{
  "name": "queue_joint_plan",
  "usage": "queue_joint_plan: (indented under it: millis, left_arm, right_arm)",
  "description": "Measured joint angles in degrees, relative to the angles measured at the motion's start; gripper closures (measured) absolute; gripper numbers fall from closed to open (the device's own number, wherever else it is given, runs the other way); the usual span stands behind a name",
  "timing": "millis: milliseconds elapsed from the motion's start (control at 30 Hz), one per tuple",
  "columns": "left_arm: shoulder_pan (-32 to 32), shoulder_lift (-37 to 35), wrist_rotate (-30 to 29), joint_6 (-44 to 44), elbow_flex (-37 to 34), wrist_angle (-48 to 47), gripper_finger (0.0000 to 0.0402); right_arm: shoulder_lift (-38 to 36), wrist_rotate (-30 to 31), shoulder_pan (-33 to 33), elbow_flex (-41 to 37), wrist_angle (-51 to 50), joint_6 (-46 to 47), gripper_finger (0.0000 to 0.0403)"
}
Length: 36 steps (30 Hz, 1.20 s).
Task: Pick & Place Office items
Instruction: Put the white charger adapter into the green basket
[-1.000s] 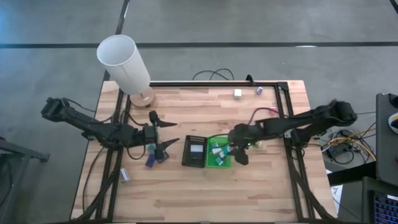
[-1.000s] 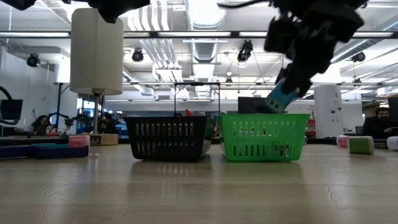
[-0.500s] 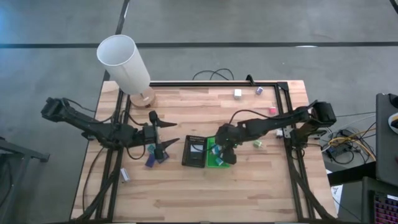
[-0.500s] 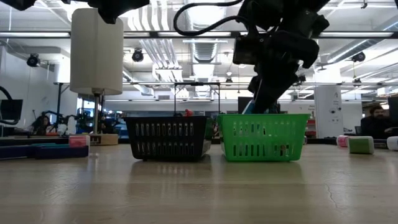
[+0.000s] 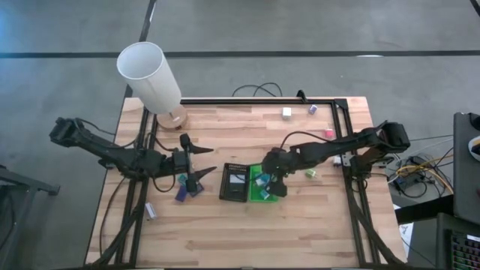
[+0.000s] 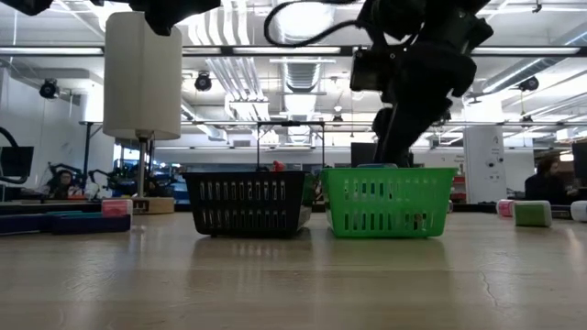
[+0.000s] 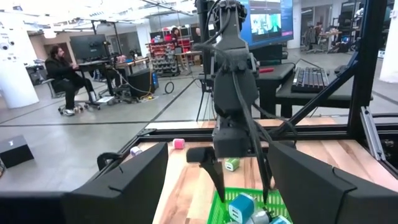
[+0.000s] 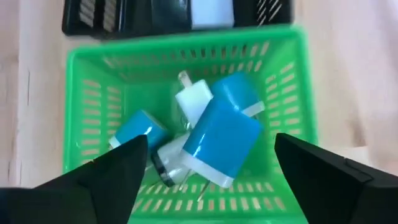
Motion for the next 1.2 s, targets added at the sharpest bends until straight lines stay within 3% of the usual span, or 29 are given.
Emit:
queue_joint_plan:
  millis: [100, 333, 433, 567, 767, 1000, 1200]
  left_arm:
    - [0.0, 0.0, 0.1, -1.3, 0.0, 0.0, 0.0117]
    - [0.0, 0.0, 0.2, -2.9, 0.0, 0.0, 0.0117]
    - [0.0, 0.0, 0.2, -2.7, 0.0, 0.0, 0.0117]
    - [0.0, 0.0, 0.2, -2.6, 0.3, 0.0, 0.0117]
    - [0.0, 0.0, 0.2, -2.7, 1.4, 0.1, 0.0117]
    - [0.1, 0.0, -0.3, -2.7, 3.6, 0.0, 0.0117]
    - [0.1, 0.0, -0.4, -2.7, 6.0, 0.0, 0.0117]
  right_arm:
    - [-2.1, 6.4, 0.0, 0.0, -0.1, -0.3, 0.0051]
    - [-12.0, 29.8, 0.0, -0.9, -9.5, 2.0, 0.0077]
    - [-17.3, 33.4, -0.8, -0.9, -11.2, 0.9, 0.0086]
    - [-23.2, 29.4, -6.2, 0.5, -11.5, 1.9, 0.0097]
    - [-24.7, 15.6, -23.8, 4.1, -14.0, 6.5, 0.0101]
    - [-14.4, 2.3, -43.1, 15.0, -22.6, 7.8, 0.0101]
    - [0.2, -0.6, -48.0, 25.5, -30.8, 9.2, 0.0101]
